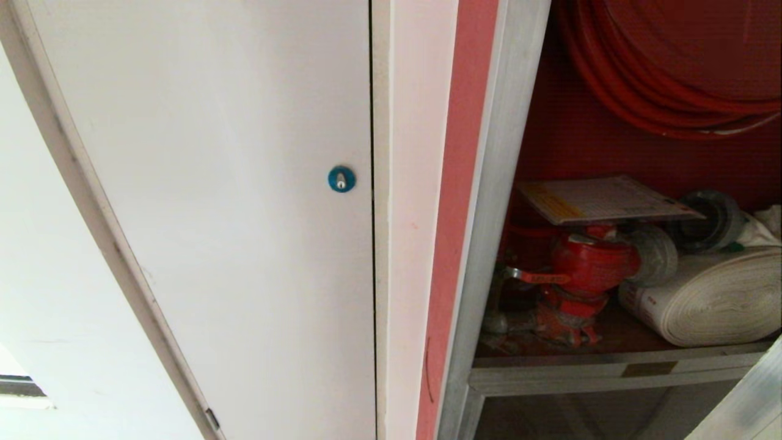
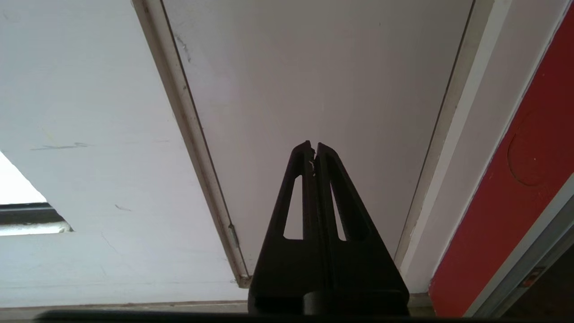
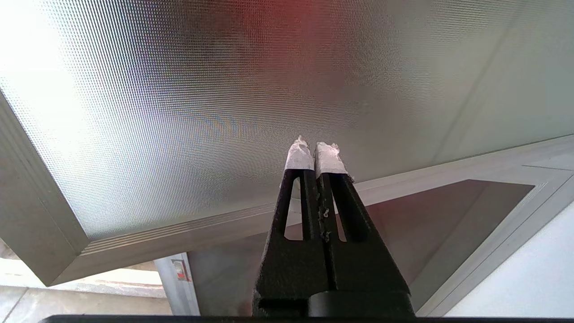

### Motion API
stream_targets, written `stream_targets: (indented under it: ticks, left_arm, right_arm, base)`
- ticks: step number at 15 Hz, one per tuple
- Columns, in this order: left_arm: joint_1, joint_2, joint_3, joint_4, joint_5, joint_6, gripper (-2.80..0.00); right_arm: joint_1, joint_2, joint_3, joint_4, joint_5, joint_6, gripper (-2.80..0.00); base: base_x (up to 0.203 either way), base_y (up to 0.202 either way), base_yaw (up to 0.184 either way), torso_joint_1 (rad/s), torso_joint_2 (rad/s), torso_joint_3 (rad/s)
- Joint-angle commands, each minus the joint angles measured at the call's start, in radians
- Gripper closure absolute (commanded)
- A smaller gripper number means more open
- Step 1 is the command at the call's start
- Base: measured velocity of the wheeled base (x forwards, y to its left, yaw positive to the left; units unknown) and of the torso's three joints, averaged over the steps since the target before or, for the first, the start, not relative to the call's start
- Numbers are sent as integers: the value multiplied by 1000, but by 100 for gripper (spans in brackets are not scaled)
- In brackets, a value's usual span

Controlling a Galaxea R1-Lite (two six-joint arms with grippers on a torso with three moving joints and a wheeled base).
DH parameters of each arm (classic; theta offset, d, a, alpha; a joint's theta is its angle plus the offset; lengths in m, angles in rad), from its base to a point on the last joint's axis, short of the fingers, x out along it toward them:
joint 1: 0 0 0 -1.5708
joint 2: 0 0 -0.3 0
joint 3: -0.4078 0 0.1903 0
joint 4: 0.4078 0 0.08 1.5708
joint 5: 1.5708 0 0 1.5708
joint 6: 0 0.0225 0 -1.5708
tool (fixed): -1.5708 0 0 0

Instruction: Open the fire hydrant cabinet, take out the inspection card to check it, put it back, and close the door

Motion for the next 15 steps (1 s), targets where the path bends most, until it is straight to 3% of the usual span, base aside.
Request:
stream_targets:
  ticks: [1, 15]
  left_arm:
    - [0, 1, 2, 0, 0, -1, 0]
    - [0, 1, 2, 0, 0, -7, 0]
  right_arm:
    - [1, 2, 0, 1, 0, 0, 0]
    - [1, 2, 0, -1, 0, -2, 0]
  base:
    - [0, 0, 0, 0, 0, 0]
    - [-185, 0, 0, 3, 0, 2]
